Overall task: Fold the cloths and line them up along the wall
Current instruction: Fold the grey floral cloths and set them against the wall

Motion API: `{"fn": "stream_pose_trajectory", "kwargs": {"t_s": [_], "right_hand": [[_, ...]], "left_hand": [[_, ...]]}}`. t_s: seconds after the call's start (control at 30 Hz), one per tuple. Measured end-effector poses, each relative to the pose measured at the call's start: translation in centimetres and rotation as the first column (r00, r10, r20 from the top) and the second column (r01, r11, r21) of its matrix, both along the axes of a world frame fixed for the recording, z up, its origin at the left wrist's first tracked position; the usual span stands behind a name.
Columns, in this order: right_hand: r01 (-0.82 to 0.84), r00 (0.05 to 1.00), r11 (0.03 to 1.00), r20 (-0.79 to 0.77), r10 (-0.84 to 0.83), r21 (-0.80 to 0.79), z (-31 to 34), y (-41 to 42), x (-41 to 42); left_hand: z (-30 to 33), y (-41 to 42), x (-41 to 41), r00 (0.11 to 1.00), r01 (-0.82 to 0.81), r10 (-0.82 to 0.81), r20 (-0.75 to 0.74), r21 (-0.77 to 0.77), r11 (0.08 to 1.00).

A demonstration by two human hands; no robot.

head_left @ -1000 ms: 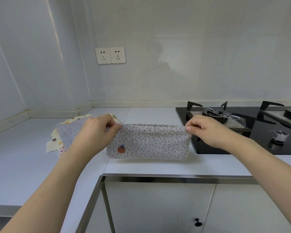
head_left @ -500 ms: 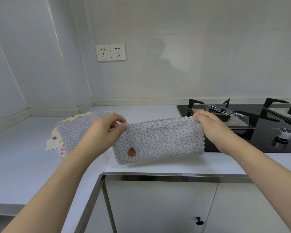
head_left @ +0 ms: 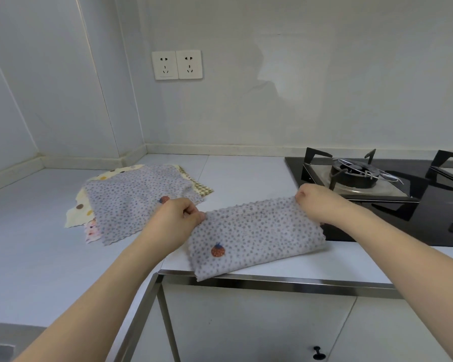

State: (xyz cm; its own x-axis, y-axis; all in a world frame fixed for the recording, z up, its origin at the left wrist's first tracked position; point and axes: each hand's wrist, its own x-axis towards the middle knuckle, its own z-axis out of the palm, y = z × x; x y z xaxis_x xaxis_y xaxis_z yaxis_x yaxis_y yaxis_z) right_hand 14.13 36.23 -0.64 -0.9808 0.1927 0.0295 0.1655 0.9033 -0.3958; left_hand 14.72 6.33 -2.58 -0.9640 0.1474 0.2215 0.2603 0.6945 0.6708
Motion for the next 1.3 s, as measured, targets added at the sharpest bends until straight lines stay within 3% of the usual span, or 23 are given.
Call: {"fn": "stream_pose_trajectory", "kwargs": {"t_s": [0.2,0.33,0.43,0.5,0.57,0.9,1.3], "right_hand": [[0.007,1.000,0.938,0.008,-0.010,0.347,-3.0,-2.6,-4.3],[-0.038,0.992,0.848,-0.081,0.095,0.529,-4.5,-3.9,-5.9],[-0.225,0.929,0.916,-0.211,0.305,0.333,-5.0,-4.7,-6.2],[-0.387,0.874,0.904,-0.239,0.422,0.181,-5.1,-5.6,-5.8],[-0.457,0.836,0.867,-0.237,0.495,0.200,-5.5,-6.3,-5.5],[-0.399,0.836,0.897,-0.327,0.442,0.192,-6.5,-6.5,-5.1],[-0.379,0.868,0.907,-0.268,0.417,0.184,-6.5,-6.6,-5.3]], "left_hand": [[-3.4,-0.2,-1.3,0.986,-0.040,-0.012,-0.168,-0.302,0.953],[-4.1,-0.3,-2.0,0.978,-0.045,-0.022,-0.205,-0.315,0.948],[-4.4,-0.3,-2.2,0.977,-0.038,-0.034,-0.210,-0.329,0.944],[-4.5,-0.4,-2.3,0.977,-0.038,-0.034,-0.209,-0.329,0.943],[-4.6,-0.4,-2.4,0.978,-0.038,-0.033,-0.206,-0.330,0.943],[-4.5,-0.5,-2.3,0.978,-0.023,-0.047,-0.201,-0.334,0.942],[-4.5,-0.5,-2.2,0.977,-0.033,-0.043,-0.211,-0.342,0.939]]}}
